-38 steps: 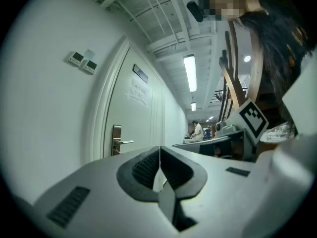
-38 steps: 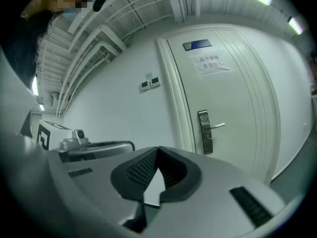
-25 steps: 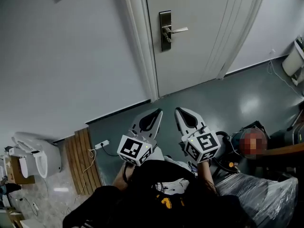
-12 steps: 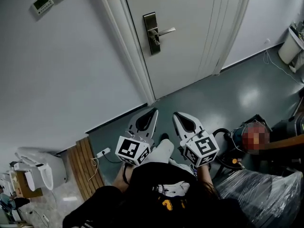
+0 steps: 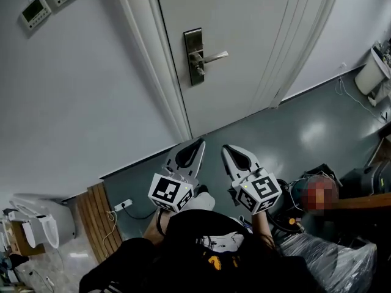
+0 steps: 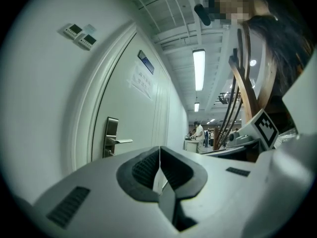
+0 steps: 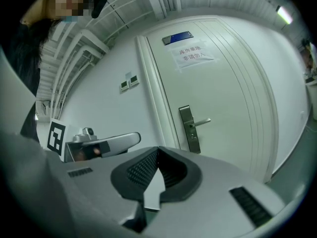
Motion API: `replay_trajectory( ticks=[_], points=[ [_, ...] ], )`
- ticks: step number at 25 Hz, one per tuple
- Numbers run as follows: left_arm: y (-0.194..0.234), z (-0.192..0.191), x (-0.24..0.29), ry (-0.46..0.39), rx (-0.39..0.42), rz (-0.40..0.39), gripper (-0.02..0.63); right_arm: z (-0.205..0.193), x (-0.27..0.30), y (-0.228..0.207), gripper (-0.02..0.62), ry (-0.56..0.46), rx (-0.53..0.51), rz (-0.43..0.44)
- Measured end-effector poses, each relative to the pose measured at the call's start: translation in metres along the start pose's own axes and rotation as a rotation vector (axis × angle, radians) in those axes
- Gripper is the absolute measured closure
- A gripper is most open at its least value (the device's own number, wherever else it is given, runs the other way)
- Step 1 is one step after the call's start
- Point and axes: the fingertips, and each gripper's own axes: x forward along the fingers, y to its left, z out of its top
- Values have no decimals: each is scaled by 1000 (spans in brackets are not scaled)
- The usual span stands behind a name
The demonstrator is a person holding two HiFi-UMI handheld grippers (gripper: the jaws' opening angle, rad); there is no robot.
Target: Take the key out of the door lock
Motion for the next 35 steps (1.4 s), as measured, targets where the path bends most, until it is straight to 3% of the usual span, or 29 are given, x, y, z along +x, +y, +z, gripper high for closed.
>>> replay_trajectory(
  ticks=[13,20,35],
  points=[
    [69,-11,70,29,4,9,597,14,98,-58,591,34,14,31],
    [84,-19,86,49,5,63,596,17,125,-73,591,65,10,86],
    [111,-22,127,37,-32,409,596,22,181,-128,591,206,41,386]
  ],
)
